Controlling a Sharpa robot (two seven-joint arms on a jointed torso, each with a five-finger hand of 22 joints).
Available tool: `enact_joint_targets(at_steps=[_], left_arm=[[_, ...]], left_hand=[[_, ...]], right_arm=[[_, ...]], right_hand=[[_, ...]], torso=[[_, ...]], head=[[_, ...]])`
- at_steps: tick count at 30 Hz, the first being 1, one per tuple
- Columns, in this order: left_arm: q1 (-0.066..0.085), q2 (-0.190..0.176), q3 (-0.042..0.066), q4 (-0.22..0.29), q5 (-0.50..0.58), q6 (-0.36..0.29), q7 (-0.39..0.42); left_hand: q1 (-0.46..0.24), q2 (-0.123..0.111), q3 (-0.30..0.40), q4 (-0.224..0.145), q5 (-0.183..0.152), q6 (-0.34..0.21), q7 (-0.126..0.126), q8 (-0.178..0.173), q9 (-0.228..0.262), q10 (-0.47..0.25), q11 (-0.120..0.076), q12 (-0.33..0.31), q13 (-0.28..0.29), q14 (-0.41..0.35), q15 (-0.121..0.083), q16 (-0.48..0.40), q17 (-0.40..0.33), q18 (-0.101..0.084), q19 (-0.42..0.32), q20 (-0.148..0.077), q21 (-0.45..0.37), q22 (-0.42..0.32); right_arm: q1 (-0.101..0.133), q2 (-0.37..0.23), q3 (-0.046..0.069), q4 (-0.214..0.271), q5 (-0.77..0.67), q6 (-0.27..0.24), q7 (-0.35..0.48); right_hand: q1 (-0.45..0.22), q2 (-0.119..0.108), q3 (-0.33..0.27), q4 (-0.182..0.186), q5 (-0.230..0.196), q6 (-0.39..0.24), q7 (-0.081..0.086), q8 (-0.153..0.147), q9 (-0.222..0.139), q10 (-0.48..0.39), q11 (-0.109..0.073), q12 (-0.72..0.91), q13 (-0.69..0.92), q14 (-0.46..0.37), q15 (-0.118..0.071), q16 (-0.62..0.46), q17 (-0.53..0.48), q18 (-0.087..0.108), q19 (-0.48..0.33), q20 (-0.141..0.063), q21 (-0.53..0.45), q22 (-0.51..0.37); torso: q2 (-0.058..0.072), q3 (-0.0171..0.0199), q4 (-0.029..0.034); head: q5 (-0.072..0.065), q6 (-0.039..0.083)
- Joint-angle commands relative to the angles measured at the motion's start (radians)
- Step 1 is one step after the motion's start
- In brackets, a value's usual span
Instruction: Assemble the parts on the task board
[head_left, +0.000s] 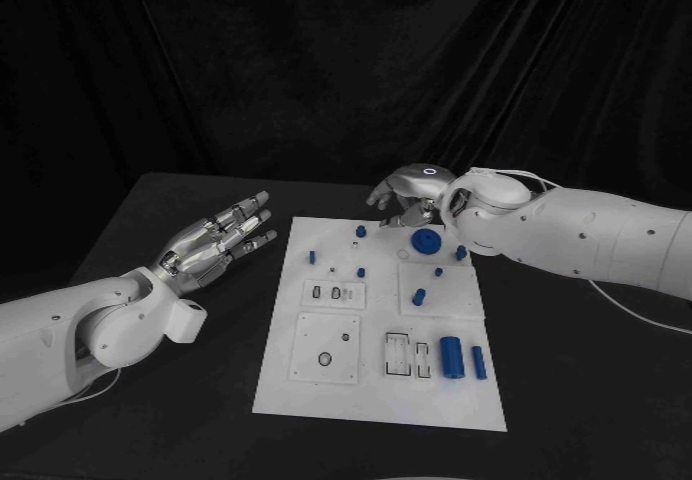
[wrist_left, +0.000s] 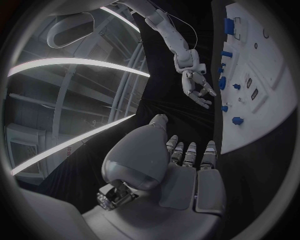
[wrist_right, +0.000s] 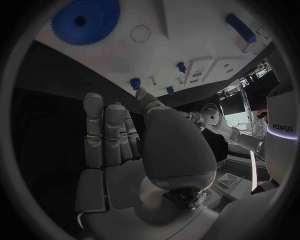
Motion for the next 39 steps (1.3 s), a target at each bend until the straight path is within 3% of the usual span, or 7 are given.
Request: enact_joint_targets(at_steps=[1, 4, 6, 7, 10, 17, 39], left_arm=[[0.001, -0.001, 0.001, 0.004, 0.0, 0.007, 0.008], [0.001, -0.001, 0.001, 0.003, 0.0, 0.006, 0.007], [0.001, 0.001, 0.001, 0.002, 0.0, 0.007, 0.007], [0.001, 0.002, 0.001, 0.002, 0.0, 0.008, 0.008], [0.001, 0.005, 0.001, 0.001, 0.0, 0.011, 0.007], [0.001, 0.008, 0.001, -0.003, 0.0, 0.016, 0.004], [0.0, 0.014, 0.001, -0.01, 0.0, 0.026, 0.002]], left_hand=[[-0.003, 0.006, 0.006, -0.001, 0.004, 0.007, 0.003, 0.006, 0.001, -0.002, 0.007, -0.007, -0.002, 0.0, 0.007, -0.004, -0.002, 0.017, -0.001, 0.001, 0.001, 0.001], [-0.003, 0.006, 0.006, -0.001, 0.004, 0.007, 0.003, 0.006, 0.001, -0.002, 0.007, -0.007, -0.002, 0.0, 0.007, -0.004, -0.002, 0.017, -0.001, 0.001, 0.001, 0.001], [-0.003, 0.005, 0.007, -0.001, 0.004, 0.008, 0.003, 0.006, 0.002, -0.002, 0.008, -0.007, -0.002, 0.0, 0.007, -0.004, -0.002, 0.017, -0.001, 0.001, 0.001, 0.001], [-0.003, 0.005, 0.007, -0.001, 0.004, 0.008, 0.003, 0.006, 0.002, -0.002, 0.008, -0.007, -0.002, 0.0, 0.007, -0.004, -0.002, 0.017, -0.001, 0.001, 0.001, 0.001], [-0.003, 0.005, 0.007, -0.001, 0.004, 0.008, 0.003, 0.006, 0.002, -0.002, 0.008, -0.007, -0.002, 0.0, 0.007, -0.004, -0.002, 0.017, -0.001, 0.002, 0.001, 0.001], [-0.003, 0.005, 0.008, -0.001, 0.004, 0.008, 0.004, 0.006, 0.002, -0.002, 0.008, -0.007, -0.002, 0.0, 0.008, -0.004, -0.002, 0.017, -0.001, 0.002, 0.001, 0.001], [-0.002, 0.006, 0.01, -0.002, 0.004, 0.006, 0.004, 0.006, 0.001, -0.002, 0.009, -0.007, -0.002, 0.0, 0.012, -0.004, -0.002, 0.017, -0.001, 0.003, 0.001, 0.001]], right_arm=[[0.016, -0.047, 0.001, 0.054, 0.091, -0.042, -0.036], [0.026, -0.093, 0.0, 0.094, 0.106, -0.006, -0.073], [0.029, -0.116, 0.0, 0.113, 0.111, 0.027, -0.106], [0.03, -0.125, 0.0, 0.12, 0.111, 0.041, -0.122], [0.029, -0.151, 0.0, 0.141, 0.088, 0.075, -0.169], [0.013, -0.189, 0.0, 0.167, -0.041, 0.104, -0.223], [-0.034, -0.207, 0.0, 0.161, -0.104, 0.129, -0.256]], right_hand=[[-0.001, 0.005, -0.011, 0.005, -0.01, 0.013, 0.005, 0.003, -0.003, 0.083, -0.017, 0.097, 0.049, -0.061, -0.007, -0.09, -0.12, 0.025, -0.064, -0.002, -0.09, -0.082], [0.001, 0.015, -0.057, 0.012, -0.017, 0.031, -0.019, -0.007, -0.014, -0.079, -0.055, 0.687, 0.503, -0.087, -0.02, -0.147, -0.179, 0.033, -0.077, -0.022, -0.176, -0.117], [-0.016, 0.01, -0.074, 0.026, -0.032, 0.054, -0.022, 0.004, -0.009, 0.118, -0.06, 0.968, 0.851, -0.003, -0.02, 0.036, 0.089, 0.018, -0.05, -0.015, -0.148, -0.081], [-0.043, 0.006, -0.092, 0.046, -0.038, 0.074, -0.024, 0.016, 0.0, 0.406, -0.066, 1.217, 1.238, 0.097, -0.017, 0.26, 0.43, -0.013, 0.028, -0.018, -0.015, 0.056], [-0.083, -0.023, -0.103, 0.101, -0.035, 0.072, -0.03, 0.019, 0.016, 0.622, -0.077, 1.319, 1.465, 0.223, -0.029, 0.491, 0.829, -0.046, 0.116, -0.02, 0.195, 0.275], [-0.126, -0.07, -0.091, 0.181, 0.012, 0.107, -0.055, 0.046, 0.057, 0.622, -0.097, 1.319, 1.465, 0.232, -0.047, 0.501, 0.849, -0.096, 0.259, -0.04, 0.432, 0.508], [-0.133, -0.058, -0.074, 0.169, 0.102, 0.047, -0.036, 0.016, 0.07, 0.622, -0.086, 1.319, 1.465, 0.232, -0.044, 0.501, 0.849, -0.112, 0.299, -0.041, 0.49, 0.569]], torso=[[0.0, -0.0004, -0.0021], [-0.002, -0.0018, -0.0028], [-0.002, -0.002, -0.0022], [-0.001, -0.0019, -0.0016], [-0.001, -0.0017, -0.0015], [0.0, -0.0005, -0.0026], [-0.001, 0.0004, 0.0004]], head=[[-0.001, 0.001], [-0.003, 0.001], [-0.004, 0.002], [-0.005, 0.003], [-0.005, 0.004], [-0.006, 0.003], [-0.008, 0.002]])
